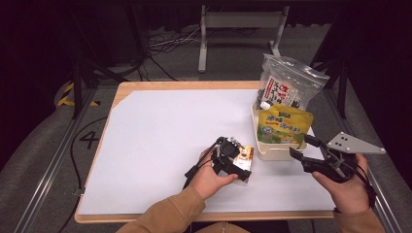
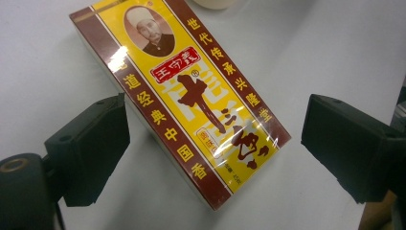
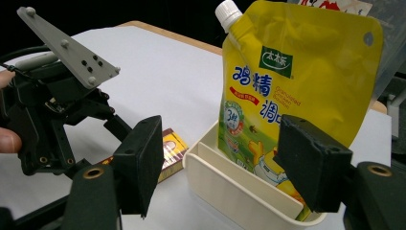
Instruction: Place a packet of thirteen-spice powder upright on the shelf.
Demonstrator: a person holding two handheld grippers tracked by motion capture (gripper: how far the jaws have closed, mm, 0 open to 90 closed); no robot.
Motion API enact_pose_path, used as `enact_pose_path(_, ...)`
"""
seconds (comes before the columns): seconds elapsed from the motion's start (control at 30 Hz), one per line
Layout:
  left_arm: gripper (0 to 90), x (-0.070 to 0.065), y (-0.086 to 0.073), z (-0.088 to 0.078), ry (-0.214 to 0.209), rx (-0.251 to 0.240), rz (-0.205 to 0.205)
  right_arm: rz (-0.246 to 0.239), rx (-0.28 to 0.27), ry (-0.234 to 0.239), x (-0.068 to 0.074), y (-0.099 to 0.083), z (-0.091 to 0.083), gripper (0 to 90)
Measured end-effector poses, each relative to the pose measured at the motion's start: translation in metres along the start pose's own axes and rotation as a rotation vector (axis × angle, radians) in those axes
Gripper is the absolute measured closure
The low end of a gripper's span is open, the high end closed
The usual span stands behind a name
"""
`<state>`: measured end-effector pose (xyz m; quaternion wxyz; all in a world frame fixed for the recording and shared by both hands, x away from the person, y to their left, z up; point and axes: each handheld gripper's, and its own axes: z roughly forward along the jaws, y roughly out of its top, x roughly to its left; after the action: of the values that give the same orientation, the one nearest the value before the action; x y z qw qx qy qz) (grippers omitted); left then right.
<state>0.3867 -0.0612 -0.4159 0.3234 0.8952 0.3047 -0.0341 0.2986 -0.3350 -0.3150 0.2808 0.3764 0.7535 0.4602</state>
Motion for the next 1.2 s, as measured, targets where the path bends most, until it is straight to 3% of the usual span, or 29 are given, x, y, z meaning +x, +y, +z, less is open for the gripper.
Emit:
enact_pose_path(0.47, 4.6, -0.001, 0.003, 0.021, 0.030, 0.054, -0.022, 0.003, -0.003, 0.000, 0.000, -0.001, 0.000, 31.9)
enact_pose_path(0.77, 7.1, -0.002, 0.002, 0.019, 0.050, 0.052, -0.010, -0.010, 0.005, 0.009, 0.002, 0.000, 0.004, 31.9)
enact_pose_path(1.2, 14.4, 0.009, -0.001, 0.006, 0.110, 0.057, -0.038, -0.018, 0.000, 0.011, 0.001, 0.000, 0.004, 31.9)
